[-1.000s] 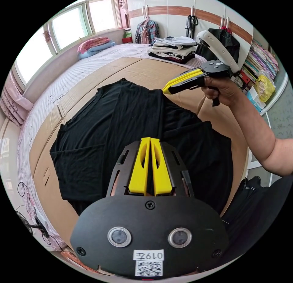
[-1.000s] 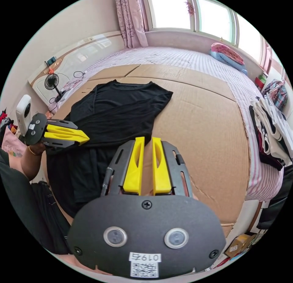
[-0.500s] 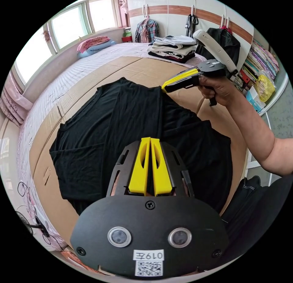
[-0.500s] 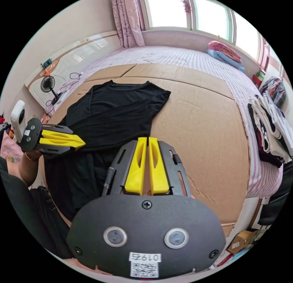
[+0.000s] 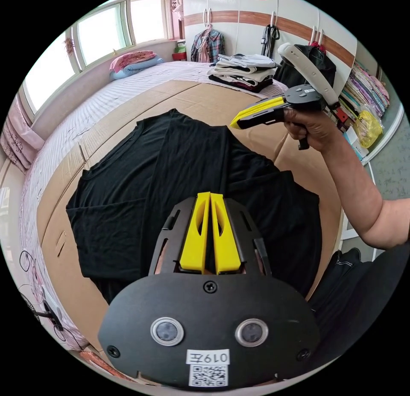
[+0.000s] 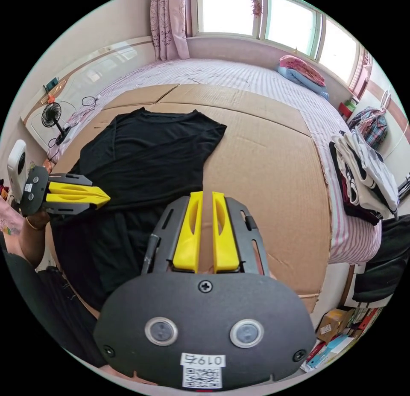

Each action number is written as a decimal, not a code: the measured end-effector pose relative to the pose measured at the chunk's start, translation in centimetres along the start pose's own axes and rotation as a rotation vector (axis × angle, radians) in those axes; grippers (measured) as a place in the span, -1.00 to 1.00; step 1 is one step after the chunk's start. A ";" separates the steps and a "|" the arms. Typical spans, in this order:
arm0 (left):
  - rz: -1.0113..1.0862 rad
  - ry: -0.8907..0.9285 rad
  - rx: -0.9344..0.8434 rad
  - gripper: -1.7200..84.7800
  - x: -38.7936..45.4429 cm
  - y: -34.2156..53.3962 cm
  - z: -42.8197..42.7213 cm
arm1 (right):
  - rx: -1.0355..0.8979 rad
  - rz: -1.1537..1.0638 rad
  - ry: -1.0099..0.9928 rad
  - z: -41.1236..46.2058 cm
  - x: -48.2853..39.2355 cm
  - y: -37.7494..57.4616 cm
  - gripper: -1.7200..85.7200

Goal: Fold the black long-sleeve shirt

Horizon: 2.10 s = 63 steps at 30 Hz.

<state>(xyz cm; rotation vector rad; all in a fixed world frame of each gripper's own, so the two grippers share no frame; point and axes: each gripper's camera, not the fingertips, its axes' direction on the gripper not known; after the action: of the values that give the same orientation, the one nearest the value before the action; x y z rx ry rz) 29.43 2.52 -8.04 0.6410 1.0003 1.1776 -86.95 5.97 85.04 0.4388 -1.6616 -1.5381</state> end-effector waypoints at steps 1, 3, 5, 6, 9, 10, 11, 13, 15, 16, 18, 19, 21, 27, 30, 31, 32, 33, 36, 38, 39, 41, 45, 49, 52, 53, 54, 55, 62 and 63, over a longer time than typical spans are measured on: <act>-0.004 0.003 0.014 -0.95 -0.5 0.0 -0.5 | 0.024 0.011 0.003 -0.3 0.0 -0.3 -0.91; -0.017 -0.006 0.023 -0.94 -1.4 0.1 -1.3 | 0.059 0.023 -0.016 -0.5 -0.2 -1.1 -0.91; -0.036 -0.023 0.033 -0.94 -2.6 0.1 -2.3 | 0.063 0.036 -0.017 0.2 -0.8 -2.4 -0.92; -0.041 -0.027 0.036 -0.94 -2.9 0.1 -2.5 | 0.058 0.038 -0.010 0.4 -1.0 -2.8 -0.92; -0.073 -0.051 0.052 -0.94 -4.7 0.2 -3.7 | 0.035 0.040 0.006 2.0 -2.0 -4.3 -0.92; -0.093 -0.059 0.045 -0.94 -5.6 0.3 -4.0 | 0.020 0.043 0.011 2.7 -2.4 -4.6 -0.92; -0.111 -0.064 0.034 -0.95 -6.5 0.5 -4.2 | 0.002 0.040 0.019 3.4 -2.7 -4.9 -0.92; -0.133 -0.061 0.025 -0.95 -7.9 0.8 -4.6 | -0.032 0.039 0.038 4.4 -3.1 -5.1 -0.92; -0.145 -0.052 0.031 -0.95 -9.4 1.0 -5.4 | -0.010 0.045 0.021 4.4 -3.3 -5.3 -0.93; -0.150 -0.061 0.061 -0.95 -10.6 1.3 -6.3 | 0.001 0.044 0.013 4.2 -3.4 -5.7 -0.93; -0.164 -0.109 0.106 -0.94 -12.9 1.5 -8.0 | 0.053 0.045 0.017 3.4 -3.4 -6.3 -0.94; -0.176 -0.162 0.128 -0.94 -15.0 1.5 -9.1 | 0.090 0.041 0.013 2.8 -3.5 -6.8 -0.95; -0.219 -0.258 0.149 -0.94 -19.0 1.3 -10.6 | 0.120 0.033 -0.010 2.4 -3.5 -7.9 -0.96; -0.469 -0.187 0.136 -0.94 -37.3 1.1 -12.1 | 0.122 -0.061 -0.120 3.8 -6.5 -12.2 -0.97; -0.456 0.071 0.151 -0.94 -43.1 1.3 -12.0 | 0.107 -0.130 -0.096 5.4 -9.0 -14.8 -0.98; -0.440 0.095 0.131 -0.94 -44.4 1.2 -12.0 | 0.096 -0.161 -0.103 6.1 -10.0 -16.2 -0.98; -0.434 0.066 0.098 -0.94 -45.5 0.9 -11.9 | 0.086 -0.198 -0.117 6.7 -11.1 -17.7 -0.98; -0.425 0.049 0.081 -0.94 -45.9 0.8 -11.8 | 0.084 -0.215 -0.120 7.0 -11.7 -18.4 -0.98; -0.369 0.061 0.019 -0.94 -47.5 -0.3 -11.2 | 0.084 -0.284 -0.121 8.5 -14.7 -22.4 -0.98; -0.337 0.070 0.016 -0.94 -48.5 -1.1 -11.5 | 0.080 -0.337 -0.111 9.7 -17.2 -25.2 -0.98; -0.328 0.073 0.021 -0.94 -48.8 -1.3 -11.6 | 0.078 -0.350 -0.106 10.1 -17.9 -25.8 -0.98; -0.284 0.091 0.021 -0.94 -49.5 -2.2 -12.0 | 0.070 -0.399 -0.078 11.5 -20.3 -28.0 -0.98; -0.199 0.039 -0.060 -0.94 -50.0 -3.5 -11.8 | 0.045 -0.449 -0.059 13.8 -22.9 -30.7 -0.98; -0.163 0.025 -0.081 -0.94 -51.2 -4.0 -12.2 | 0.042 -0.456 -0.098 15.7 -24.5 -33.3 -0.98; -0.157 0.027 -0.070 -0.94 -52.1 -4.0 -12.7 | 0.041 -0.443 -0.139 17.1 -25.0 -34.9 -0.98; -0.164 0.030 -0.065 -0.94 -52.5 -4.0 -13.0 | 0.041 -0.436 -0.144 17.8 -25.1 -35.5 -0.98; -0.173 0.029 -0.059 -0.94 -52.8 -4.0 -13.2 | 0.041 -0.433 -0.144 18.1 -25.2 -35.8 -0.98; -0.195 0.017 -0.041 -0.94 -53.4 -3.9 -13.6 | 0.041 -0.427 -0.140 18.8 -25.3 -36.4 -0.98; -0.251 -0.022 -0.029 -0.94 -55.5 -3.8 -14.7 | 0.020 -0.407 -0.159 23.3 -25.7 -39.7 -0.97; -0.249 -0.021 -0.030 -0.94 -55.6 -3.8 -14.8 | 0.025 -0.402 -0.158 23.5 -25.6 -40.1 -0.97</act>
<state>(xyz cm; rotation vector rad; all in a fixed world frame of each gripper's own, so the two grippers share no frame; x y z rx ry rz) 14.63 -52.78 -1.29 0.4883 1.0119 0.9629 -99.53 32.21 40.59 0.7152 -1.7914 -1.8846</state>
